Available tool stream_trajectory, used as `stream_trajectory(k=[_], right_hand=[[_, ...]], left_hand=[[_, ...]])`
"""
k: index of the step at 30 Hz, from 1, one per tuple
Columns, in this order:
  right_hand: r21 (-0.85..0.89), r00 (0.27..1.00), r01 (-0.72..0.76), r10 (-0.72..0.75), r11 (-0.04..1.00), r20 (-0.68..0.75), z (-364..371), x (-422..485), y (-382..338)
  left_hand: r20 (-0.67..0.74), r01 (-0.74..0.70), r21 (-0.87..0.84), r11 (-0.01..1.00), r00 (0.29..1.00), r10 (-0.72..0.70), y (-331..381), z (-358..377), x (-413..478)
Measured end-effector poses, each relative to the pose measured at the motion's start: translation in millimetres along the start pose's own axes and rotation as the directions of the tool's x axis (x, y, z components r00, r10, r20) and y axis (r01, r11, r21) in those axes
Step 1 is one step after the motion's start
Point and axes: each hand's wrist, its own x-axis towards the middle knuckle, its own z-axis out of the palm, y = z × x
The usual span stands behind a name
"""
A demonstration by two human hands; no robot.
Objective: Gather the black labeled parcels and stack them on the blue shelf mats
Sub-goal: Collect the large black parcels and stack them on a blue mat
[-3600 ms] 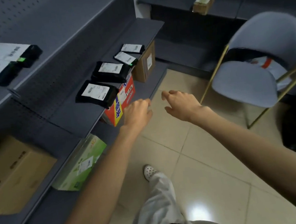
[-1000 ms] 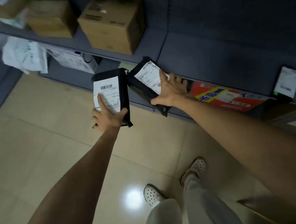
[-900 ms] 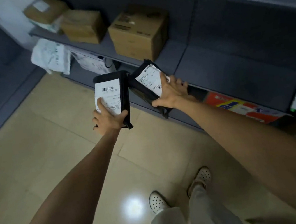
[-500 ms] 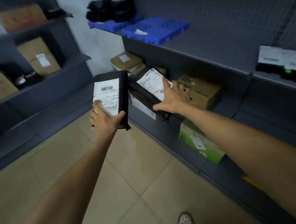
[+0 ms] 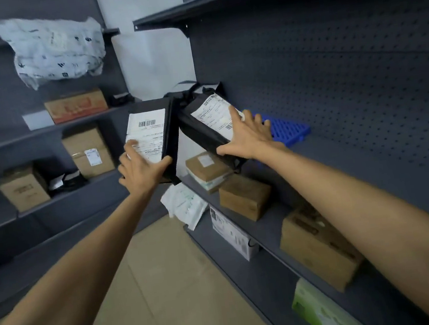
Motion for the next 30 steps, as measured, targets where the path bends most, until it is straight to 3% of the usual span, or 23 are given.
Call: stream_trajectory(k=[7, 13, 18, 30], right_hand=[[0.038, 1.0, -0.015, 0.015, 0.999, 0.012, 8.8, 139.1, 20.5], [0.083, 0.999, -0.034, 0.032, 0.996, 0.022, 42.3, 251.4, 17.2], [0.056, 0.998, -0.06, 0.06, 0.997, 0.006, 67.4, 352.5, 4.3], [0.036, 0.985, -0.162, 0.159, 0.986, 0.062, 133.1, 538.2, 24.8]], left_hand=[[-0.007, -0.05, -0.023, 0.998, 0.999, 0.05, 36.4, 54.7, 110.9], [0.034, 0.036, -0.038, 0.999, 0.999, -0.035, 45.9, 107.6, 211.6], [0.058, 0.014, 0.001, 1.0, 0.998, -0.014, 49.8, 145.2, 315.8], [0.248, -0.036, 0.082, 0.996, 0.969, 0.014, 96.3, 241.9, 482.8]])
